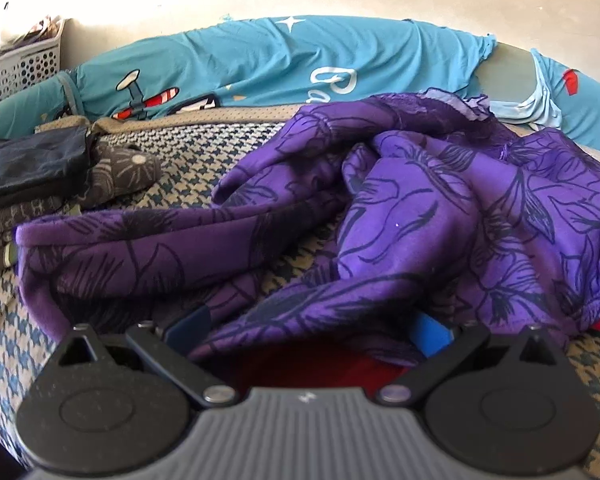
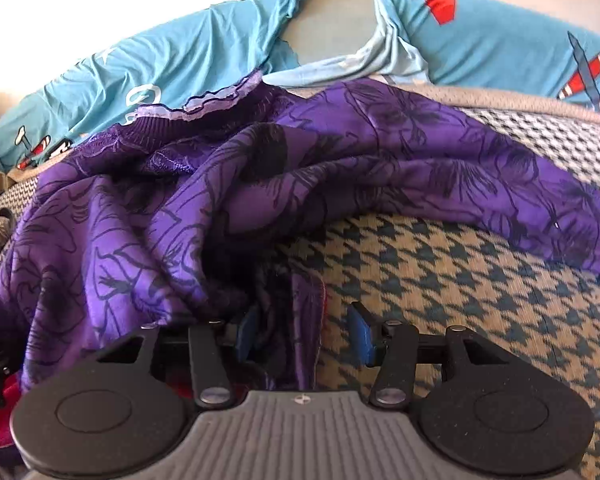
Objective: Fold clothes
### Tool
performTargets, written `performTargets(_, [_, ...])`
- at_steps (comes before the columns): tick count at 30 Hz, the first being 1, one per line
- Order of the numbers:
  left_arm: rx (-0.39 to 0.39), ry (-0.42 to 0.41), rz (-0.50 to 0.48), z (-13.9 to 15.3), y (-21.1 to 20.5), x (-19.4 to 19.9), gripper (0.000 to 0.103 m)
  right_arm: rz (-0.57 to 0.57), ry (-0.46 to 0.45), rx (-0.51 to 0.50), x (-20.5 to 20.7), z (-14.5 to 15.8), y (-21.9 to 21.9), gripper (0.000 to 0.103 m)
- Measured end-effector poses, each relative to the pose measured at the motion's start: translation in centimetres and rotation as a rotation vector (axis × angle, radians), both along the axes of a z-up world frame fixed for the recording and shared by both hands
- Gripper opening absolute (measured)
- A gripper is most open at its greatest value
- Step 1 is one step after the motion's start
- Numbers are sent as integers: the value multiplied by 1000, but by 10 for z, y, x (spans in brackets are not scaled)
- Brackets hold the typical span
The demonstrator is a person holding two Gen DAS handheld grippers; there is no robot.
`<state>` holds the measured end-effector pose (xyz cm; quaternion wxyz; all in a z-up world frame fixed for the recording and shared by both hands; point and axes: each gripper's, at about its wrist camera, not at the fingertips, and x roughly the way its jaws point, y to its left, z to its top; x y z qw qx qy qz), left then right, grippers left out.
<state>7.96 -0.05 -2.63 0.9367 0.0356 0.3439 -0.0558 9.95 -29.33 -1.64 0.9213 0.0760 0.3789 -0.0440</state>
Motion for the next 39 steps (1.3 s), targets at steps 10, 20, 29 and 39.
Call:
performTargets(10, [10,0,8,-2,-1,1,103,46,-28,10,2,0,13,8])
performTargets(20, [21,-20,27,3,8,-2,103,-139,-236,164,-63,44,-4,7])
performTargets(29, [63,-52,47,11,23,-15,103,-213,-319,159,-138,52,3,6])
performTargets(39, [127,-93,114,20,40,-23,103,-232,-339,263,-188,49,2,6])
